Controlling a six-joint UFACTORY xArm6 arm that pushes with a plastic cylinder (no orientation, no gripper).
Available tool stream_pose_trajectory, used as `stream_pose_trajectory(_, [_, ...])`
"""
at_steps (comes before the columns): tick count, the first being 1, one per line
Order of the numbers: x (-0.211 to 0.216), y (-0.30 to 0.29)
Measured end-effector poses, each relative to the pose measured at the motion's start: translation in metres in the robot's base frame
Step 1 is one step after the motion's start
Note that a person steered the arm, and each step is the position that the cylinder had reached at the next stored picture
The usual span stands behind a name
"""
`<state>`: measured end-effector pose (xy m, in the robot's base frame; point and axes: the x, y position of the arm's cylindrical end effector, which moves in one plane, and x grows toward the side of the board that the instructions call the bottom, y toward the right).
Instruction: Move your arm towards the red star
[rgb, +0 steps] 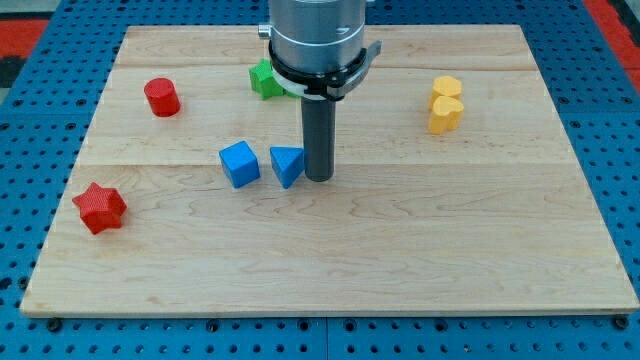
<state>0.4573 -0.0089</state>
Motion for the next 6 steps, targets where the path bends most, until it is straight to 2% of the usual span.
stream_pose_trajectory(1, [0.0, -0.048])
stream_pose_trajectory(2, [0.006, -0.061])
stream_pose_trajectory(3, [0.045, -0.011])
stream_pose_trajectory(4, [0.098, -0.029])
stream_pose_trajectory(5, [0.127, -0.099])
stream_pose_trajectory(6, [0.121, -0.165])
